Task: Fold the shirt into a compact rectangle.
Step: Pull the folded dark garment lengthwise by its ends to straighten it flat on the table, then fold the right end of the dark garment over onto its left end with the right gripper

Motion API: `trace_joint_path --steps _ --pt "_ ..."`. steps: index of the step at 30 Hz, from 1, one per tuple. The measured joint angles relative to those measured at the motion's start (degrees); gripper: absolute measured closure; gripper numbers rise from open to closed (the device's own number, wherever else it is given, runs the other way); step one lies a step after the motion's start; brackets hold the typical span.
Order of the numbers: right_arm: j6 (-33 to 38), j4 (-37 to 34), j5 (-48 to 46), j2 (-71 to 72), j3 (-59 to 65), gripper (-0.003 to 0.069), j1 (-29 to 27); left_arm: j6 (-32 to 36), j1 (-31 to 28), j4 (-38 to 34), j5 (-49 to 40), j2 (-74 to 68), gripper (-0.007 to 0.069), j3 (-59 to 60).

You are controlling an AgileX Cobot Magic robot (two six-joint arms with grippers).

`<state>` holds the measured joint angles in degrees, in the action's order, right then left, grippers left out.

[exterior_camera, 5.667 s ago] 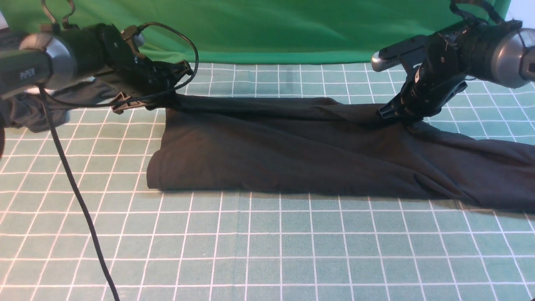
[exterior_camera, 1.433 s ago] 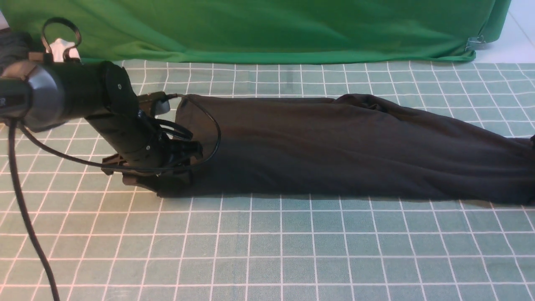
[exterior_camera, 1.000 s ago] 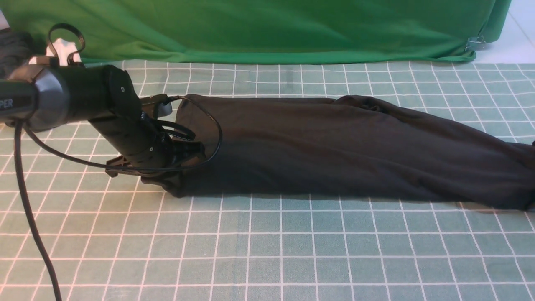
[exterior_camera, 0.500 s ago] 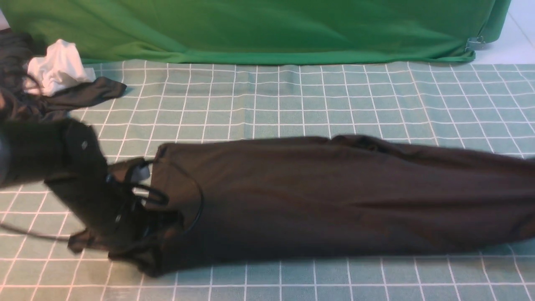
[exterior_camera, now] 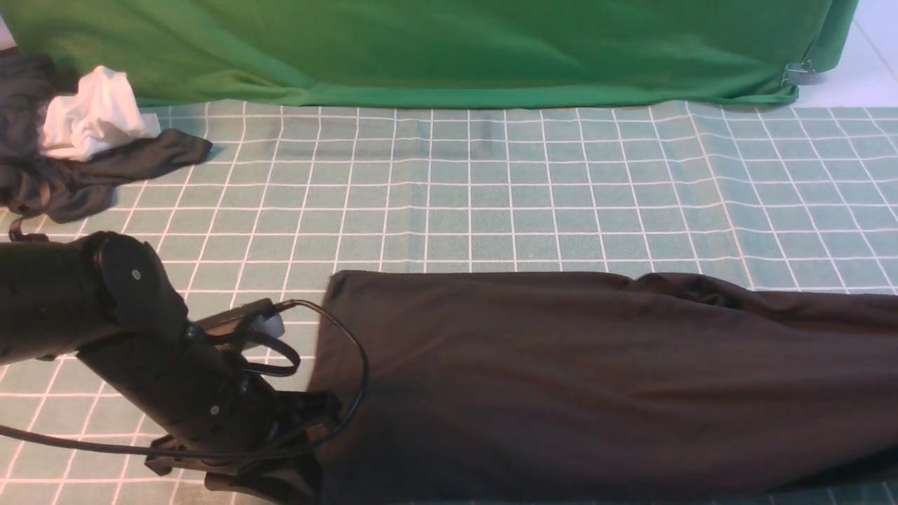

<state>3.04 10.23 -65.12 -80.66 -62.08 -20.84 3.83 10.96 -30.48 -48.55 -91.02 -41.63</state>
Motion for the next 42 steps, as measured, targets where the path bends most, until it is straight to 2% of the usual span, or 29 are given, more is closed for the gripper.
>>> trace_joint_path --steps 2,3,4,8,11,15,18,20,22,23,24,25,26,28,29,34,39,40,41,42 --pt "0.00 0.33 -0.26 0.34 0.00 0.0635 -1.40 0.66 0.14 -0.15 -1.60 0.00 0.0333 -1.31" --pt "0.00 0.38 -0.32 0.33 -0.05 0.0635 -1.54 0.67 0.14 -0.15 -1.60 0.00 0.0326 -1.51" --pt "0.00 0.61 -0.80 0.48 -0.13 0.0635 -2.57 0.86 0.21 -0.21 -2.56 0.00 0.0272 -3.58" --pt "0.00 0.55 -2.97 0.51 -2.82 0.0635 -3.37 1.60 0.30 -0.27 -4.48 0.00 0.0195 -9.10" --pt "0.00 -0.97 -4.44 0.58 -7.33 0.0635 -3.49 2.23 0.41 0.53 -4.89 0.00 0.0176 -13.96" --pt "0.00 -5.91 -4.75 0.70 -13.63 0.0637 -3.48 2.31 0.45 3.37 -3.31 0.00 0.0193 -19.69" --pt "-0.06 -15.20 -4.70 1.03 -16.82 0.0637 -2.61 2.35 0.45 6.04 -4.08 0.00 0.0260 -24.62" --pt "-0.36 -18.23 -4.79 1.44 -16.74 0.0637 -0.50 2.35 0.45 8.03 -4.74 0.00 0.0316 -27.19" --pt "-1.66 -21.36 -4.67 2.04 -16.07 0.0637 4.17 2.35 0.14 9.40 -6.01 0.00 0.0395 -30.30" --pt "-1.81 -21.58 -4.67 2.11 -15.97 0.0637 4.17 2.35 -0.03 9.46 -6.15 0.00 0.0412 -30.57" --pt "-3.04 -22.99 -4.75 2.50 -15.16 0.0637 9.48 2.35 -0.89 9.46 -7.47 0.00 0.0480 -32.94" --pt "-3.68 -23.31 -4.75 2.56 -14.96 0.0637 10.11 2.35 -1.02 9.46 -7.61 0.00 0.0488 -32.94" --pt "-4.95 -24.14 -4.69 2.63 -14.32 0.0637 15.60 2.35 -2.44 9.32 -8.58 0.00 0.0557 -35.15" --pt "-6.09 -24.60 -4.64 2.51 -14.04 0.0637 20.19 2.35 -3.27 9.22 -9.19 0.00 0.0583 -36.22" --pt "-8.04 -24.99 -4.12 2.27 -13.77 0.0637 27.41 2.35 -4.80 8.99 -9.75 0.00 0.0607 -37.78" --pt "-13.66 -25.45 3.55 -0.95 -13.77 0.0635 45.77 2.35 -7.53 7.34 -7.57 0.00 0.0613 -39.28" --pt "-17.74 -25.63 12.09 -7.20 -13.77 0.0631 59.69 2.35 -8.03 6.95 -7.17 0.00 0.0613 -39.32" --pt "-18.09 -25.77 13.89 -8.76 -13.77 0.0629 61.99 2.35 -8.03 6.95 -7.17 0.00 0.0613 -39.32" --pt "-18.09 -25.77 13.89 -9.07 -13.77 0.0629 61.99 2.35 -8.03 6.95 -7.22 0.00 0.0613 -39.32" --pt "-19.11 -26.26 17.07 -11.91 -13.77 0.0627 65.58 2.35 -8.03 6.95 -7.37 0.00 0.0613 -39.32"
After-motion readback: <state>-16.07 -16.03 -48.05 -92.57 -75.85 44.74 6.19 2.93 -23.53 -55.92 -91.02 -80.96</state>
